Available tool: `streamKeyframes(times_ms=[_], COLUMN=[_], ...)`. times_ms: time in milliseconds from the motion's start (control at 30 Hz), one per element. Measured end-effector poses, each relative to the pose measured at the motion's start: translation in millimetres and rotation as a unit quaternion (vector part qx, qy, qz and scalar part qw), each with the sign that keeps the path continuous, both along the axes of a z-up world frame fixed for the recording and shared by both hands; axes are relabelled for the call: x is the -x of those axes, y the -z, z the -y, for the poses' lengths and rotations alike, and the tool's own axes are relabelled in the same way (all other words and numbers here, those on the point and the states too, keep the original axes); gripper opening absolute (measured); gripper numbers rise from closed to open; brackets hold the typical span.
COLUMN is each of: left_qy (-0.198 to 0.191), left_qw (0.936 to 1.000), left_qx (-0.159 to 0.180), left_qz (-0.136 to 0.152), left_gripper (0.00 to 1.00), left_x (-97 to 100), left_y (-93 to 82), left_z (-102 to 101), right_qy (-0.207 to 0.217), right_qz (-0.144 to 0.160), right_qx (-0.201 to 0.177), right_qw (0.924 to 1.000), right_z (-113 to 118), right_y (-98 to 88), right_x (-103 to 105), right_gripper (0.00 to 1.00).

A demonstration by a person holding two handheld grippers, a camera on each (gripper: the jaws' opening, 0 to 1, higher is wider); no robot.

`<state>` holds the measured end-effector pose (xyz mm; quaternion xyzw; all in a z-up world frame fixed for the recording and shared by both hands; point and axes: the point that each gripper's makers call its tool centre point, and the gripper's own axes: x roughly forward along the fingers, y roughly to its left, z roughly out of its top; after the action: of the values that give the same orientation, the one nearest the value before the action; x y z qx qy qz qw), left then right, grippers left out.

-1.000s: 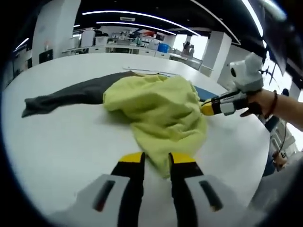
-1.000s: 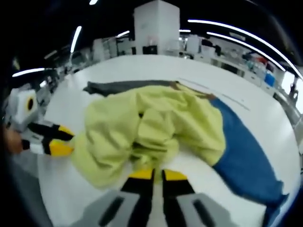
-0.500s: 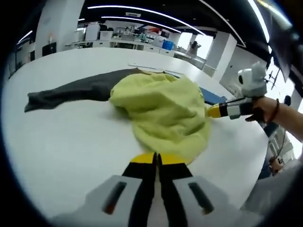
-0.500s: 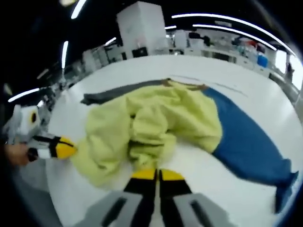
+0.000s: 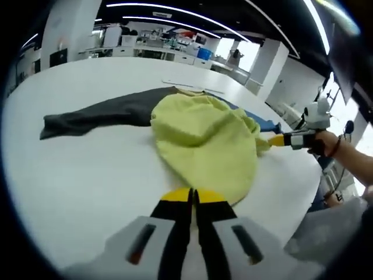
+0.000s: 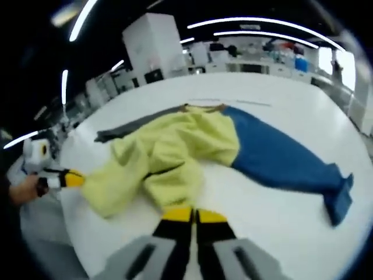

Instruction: Fold the garment on the visible template until the final outline fits inside the template.

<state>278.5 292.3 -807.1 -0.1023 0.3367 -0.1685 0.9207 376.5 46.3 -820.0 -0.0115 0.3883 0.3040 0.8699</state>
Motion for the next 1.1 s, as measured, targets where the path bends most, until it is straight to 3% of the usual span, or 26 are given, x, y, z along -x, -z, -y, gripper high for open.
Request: streamKeyframes(times_ms=[200, 333, 400, 533, 733, 1100], left_qy=[-0.003, 0.000, 0.000, 0.000, -0.005, -0.028], left_qw=[0.9997, 0.9999, 1.0000, 1.0000, 1.0000, 0.9990], left_qx=[0.022, 0.008, 0.004, -0.008, 0.003, 0.031], left_qz=[-0.002, 0.010, 0.005, -0.003, -0.004, -0.019], left_gripper=[0.00, 0.00, 0.00, 0.00, 0.00, 0.00], left_x=[5.3, 8.5, 12.0, 19.0, 28.1, 38.7], left_y=[-10.5, -20.1, -23.1, -23.4, -25.4, -30.5], left_z=[-8.7, -17.7, -21.4, -29.7, -32.8, -41.9], right_qy=[0.011, 0.033, 0.036, 0.044, 0.065, 0.113], right_qz=[0.004, 0.005, 0.008, 0.014, 0.008, 0.009], right_qx=[-0.012, -0.010, -0.010, -0.009, -0.023, -0.041], right_qw=[0.9999, 0.9994, 0.9993, 0.9989, 0.9976, 0.9928], right_z=[10.2, 25.5, 25.5, 33.3, 44.5, 68.0], right_y=[-13.6, -18.7, -26.2, -32.6, -33.1, -51.3], right_x=[13.6, 15.7, 27.5, 41.5, 57.1, 76.0], right_gripper=[0.00, 0.00, 0.00, 0.00, 0.00, 0.00])
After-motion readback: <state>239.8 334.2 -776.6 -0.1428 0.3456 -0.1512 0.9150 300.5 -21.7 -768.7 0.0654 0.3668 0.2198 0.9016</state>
